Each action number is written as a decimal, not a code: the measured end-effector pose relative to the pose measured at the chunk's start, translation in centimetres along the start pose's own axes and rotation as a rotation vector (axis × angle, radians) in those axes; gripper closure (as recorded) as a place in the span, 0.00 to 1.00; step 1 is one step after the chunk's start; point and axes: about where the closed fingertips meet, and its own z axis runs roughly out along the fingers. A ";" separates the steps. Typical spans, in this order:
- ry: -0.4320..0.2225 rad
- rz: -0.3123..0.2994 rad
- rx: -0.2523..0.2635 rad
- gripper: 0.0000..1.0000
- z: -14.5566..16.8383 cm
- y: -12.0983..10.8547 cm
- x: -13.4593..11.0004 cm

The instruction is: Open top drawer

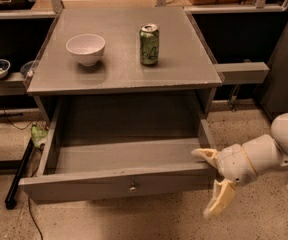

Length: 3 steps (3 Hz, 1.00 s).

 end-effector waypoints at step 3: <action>0.014 -0.010 -0.076 0.00 1.0 2.2 0.2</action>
Offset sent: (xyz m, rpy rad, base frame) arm -0.0104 0.0211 -0.0299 -0.0046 0.0664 0.0662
